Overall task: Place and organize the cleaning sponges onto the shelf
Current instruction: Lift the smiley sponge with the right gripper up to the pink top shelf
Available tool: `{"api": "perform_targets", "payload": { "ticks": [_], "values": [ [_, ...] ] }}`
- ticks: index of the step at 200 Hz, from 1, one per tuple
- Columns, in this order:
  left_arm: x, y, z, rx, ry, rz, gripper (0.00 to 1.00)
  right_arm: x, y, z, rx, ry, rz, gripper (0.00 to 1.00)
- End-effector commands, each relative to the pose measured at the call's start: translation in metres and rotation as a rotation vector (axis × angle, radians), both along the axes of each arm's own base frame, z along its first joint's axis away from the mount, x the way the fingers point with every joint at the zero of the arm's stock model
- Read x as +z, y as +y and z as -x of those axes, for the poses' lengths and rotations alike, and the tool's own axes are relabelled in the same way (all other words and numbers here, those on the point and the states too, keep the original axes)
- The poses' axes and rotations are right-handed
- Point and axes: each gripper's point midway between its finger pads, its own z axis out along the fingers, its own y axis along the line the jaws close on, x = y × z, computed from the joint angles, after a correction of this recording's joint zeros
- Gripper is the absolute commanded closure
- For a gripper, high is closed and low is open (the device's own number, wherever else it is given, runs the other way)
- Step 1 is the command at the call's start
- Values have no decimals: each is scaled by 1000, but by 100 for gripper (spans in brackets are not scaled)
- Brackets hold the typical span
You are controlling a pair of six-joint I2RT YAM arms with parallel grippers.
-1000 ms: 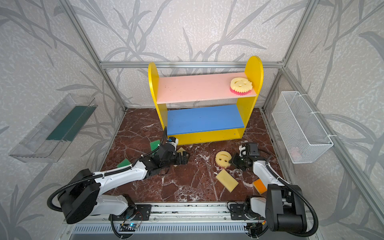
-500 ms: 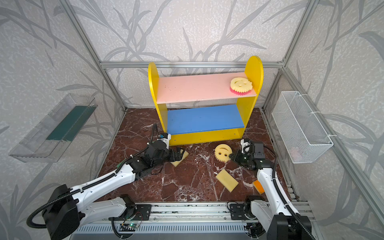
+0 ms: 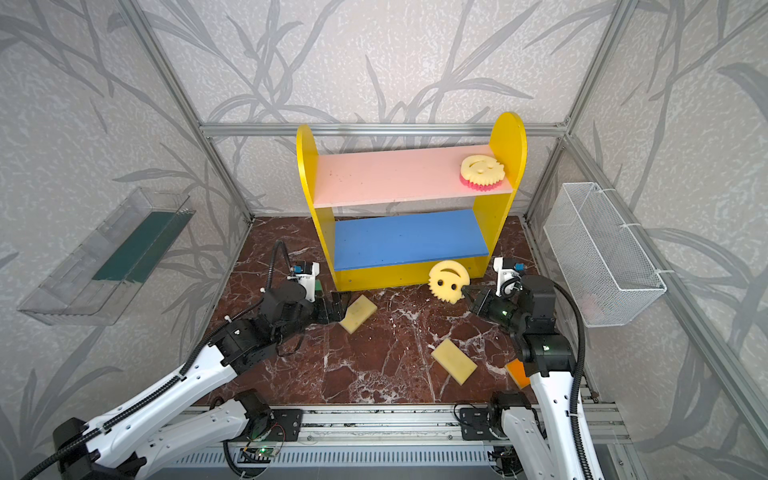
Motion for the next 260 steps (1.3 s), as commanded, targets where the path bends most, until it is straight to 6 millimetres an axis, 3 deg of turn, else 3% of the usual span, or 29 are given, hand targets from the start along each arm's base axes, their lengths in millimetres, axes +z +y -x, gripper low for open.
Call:
{"api": "perform_targets", "payload": {
  "ticks": [1,91,158,208,260],
  "values": [
    [15,14,2,7,-17,-74,1,41,5,3,19,-79,-16,100],
    [67,21,-15,5,-83,25,1,154,10,-31,23,-285,-17,100],
    [63,16,-22,-3,-90,19,1,214,35,-63,68,-379,22,100],
    [46,11,-25,-7,-65,32,1,232,43,-104,34,-384,86,100],
    [26,3,-27,-9,-26,71,2,219,46,-149,0,-318,99,100]
  ]
}}
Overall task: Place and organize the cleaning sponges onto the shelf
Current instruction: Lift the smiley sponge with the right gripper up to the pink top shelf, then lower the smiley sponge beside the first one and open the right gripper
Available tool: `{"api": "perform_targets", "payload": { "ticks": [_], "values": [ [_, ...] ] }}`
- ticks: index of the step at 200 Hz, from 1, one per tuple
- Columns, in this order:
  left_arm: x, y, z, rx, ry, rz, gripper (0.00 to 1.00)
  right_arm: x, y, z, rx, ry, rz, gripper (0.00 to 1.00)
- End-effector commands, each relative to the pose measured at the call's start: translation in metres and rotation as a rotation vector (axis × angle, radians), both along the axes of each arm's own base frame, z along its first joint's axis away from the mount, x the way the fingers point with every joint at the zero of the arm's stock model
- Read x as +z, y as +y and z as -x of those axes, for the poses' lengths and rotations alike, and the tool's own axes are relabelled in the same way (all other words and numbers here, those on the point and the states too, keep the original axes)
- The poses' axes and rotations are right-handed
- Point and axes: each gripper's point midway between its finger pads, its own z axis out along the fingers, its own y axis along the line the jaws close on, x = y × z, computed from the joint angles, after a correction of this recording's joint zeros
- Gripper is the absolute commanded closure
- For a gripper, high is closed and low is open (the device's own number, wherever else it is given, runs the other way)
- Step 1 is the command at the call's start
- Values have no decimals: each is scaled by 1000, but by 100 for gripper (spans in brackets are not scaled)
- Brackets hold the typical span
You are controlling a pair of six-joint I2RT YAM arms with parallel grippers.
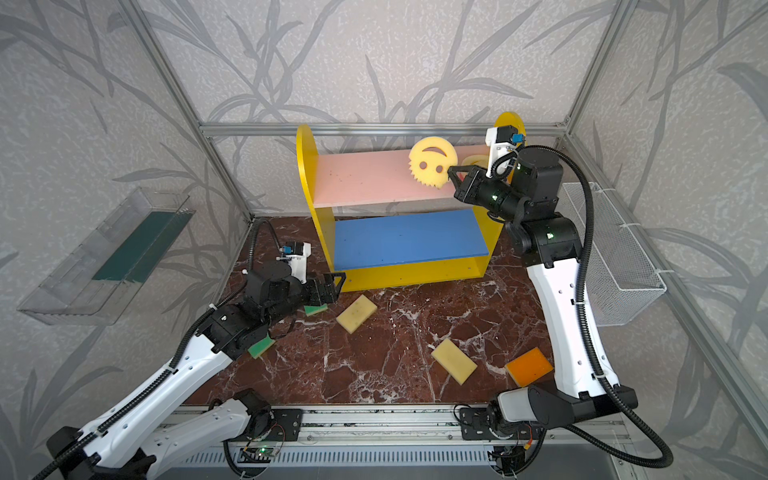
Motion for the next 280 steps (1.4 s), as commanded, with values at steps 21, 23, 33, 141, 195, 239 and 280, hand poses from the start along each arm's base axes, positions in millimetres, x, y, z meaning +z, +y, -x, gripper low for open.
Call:
{"api": "perform_targets", "payload": {
  "ticks": [21,23,33,141,195,239,280],
  "values": [
    [-8,-6,-3,-4,16,34,2,-11,-2,-25,-45,38,23,100],
    [-9,-6,-4,-3,17,34,2,-12,-2,-26,-48,40,23,100],
    [-10,-6,-4,-5,21,33,2,-13,-4,-30,-62,42,30,100],
    [-15,-12,-8,-6,37,61,3,-27,-11,-52,-125,67,72,63],
    [-17,-11,-8,0,42,57,2,-31,-8,-55,-111,70,71,45],
    [-15,-12,-9,0,40,55,2,-36,-4,-59,-92,79,70,36],
    [-17,-13,-10,-3,44,52,3,-43,0,-66,-79,96,77,34]
  ]
}}
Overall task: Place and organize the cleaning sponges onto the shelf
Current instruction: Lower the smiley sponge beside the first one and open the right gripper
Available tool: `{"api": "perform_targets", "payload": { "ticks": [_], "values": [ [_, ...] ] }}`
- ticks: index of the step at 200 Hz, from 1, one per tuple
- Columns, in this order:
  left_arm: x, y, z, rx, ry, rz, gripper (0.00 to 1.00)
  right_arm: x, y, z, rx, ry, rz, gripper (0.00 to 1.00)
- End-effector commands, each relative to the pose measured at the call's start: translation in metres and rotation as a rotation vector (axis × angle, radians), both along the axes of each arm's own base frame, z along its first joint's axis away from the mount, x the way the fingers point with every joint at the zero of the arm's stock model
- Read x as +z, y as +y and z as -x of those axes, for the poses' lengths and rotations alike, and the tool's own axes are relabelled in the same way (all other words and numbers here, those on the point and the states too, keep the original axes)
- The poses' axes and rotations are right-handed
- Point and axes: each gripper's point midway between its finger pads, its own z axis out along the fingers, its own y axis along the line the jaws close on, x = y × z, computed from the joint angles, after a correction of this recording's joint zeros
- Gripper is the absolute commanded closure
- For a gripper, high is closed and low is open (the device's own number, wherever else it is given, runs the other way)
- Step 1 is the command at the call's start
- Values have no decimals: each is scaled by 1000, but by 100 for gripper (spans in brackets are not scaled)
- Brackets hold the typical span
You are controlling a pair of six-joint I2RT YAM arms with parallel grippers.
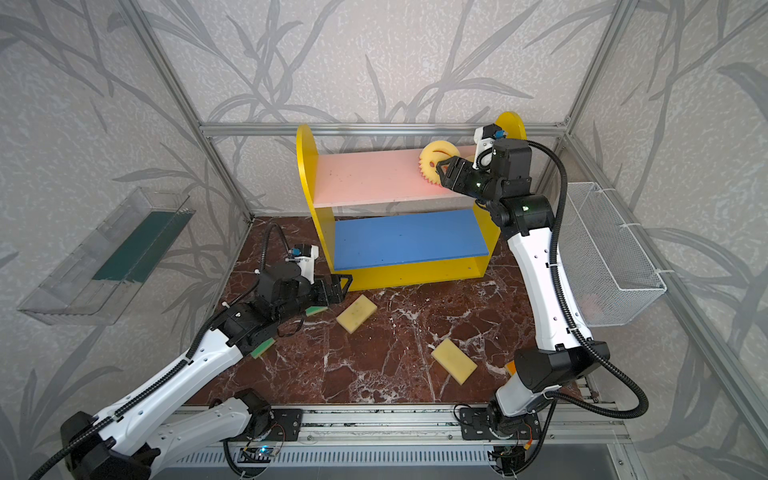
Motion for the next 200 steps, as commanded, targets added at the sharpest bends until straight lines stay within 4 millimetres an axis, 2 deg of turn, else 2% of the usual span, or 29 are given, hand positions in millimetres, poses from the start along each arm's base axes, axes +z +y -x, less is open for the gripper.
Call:
{"api": "perform_targets", "payload": {
  "ticks": [1,105,145,200],
  "values": [
    [1,-1,-2,2,0,7,3,-2,6,-5,28,-8,7,34],
    [1,-2,-5,1,-1,1,3,11,15,1,53,-55,44,22],
    [2,-3,-5,0,-4,2,3,21,26,13,73,-101,82,18],
    [3,0,-2,5,-9,7,2,40,19,40,39,-181,155,13]
  ]
}}
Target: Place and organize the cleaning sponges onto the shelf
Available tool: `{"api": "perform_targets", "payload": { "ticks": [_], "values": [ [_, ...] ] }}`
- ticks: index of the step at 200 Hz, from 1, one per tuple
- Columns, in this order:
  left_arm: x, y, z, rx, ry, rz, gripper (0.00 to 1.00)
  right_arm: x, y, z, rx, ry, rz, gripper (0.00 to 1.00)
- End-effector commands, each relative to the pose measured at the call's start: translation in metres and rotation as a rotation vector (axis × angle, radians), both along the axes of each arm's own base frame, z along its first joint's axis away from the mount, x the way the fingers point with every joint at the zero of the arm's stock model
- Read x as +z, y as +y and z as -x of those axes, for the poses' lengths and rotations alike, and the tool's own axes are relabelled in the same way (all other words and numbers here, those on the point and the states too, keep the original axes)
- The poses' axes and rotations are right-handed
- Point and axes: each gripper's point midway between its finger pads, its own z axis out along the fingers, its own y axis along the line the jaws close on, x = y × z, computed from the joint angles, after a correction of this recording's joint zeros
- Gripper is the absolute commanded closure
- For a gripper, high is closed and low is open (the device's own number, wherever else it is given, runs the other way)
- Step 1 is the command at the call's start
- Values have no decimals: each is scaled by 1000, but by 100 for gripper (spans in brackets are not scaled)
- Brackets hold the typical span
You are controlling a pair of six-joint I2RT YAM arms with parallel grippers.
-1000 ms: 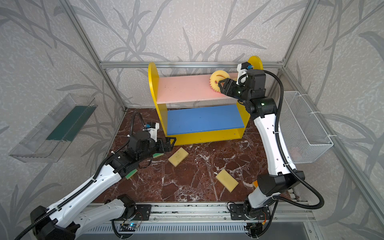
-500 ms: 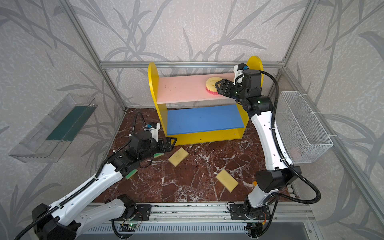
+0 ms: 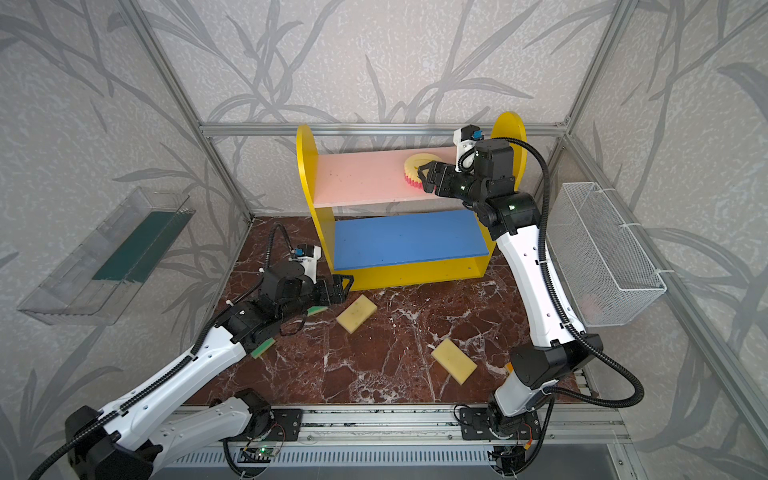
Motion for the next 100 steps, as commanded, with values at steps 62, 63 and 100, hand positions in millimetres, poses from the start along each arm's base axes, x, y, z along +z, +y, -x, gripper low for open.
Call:
{"api": "perform_targets", "payload": {
  "ticks": [62,63,100],
  "values": [
    [9,3,2,8,-24,26,3,37,42,23,116,-165,236,12],
    [9,3,2,9,-23,25,3,36,42,22,117,-164,239,12],
    [4,6,4,18,-21,19,3,23,69,6,135,-174,394,11]
  ]
}}
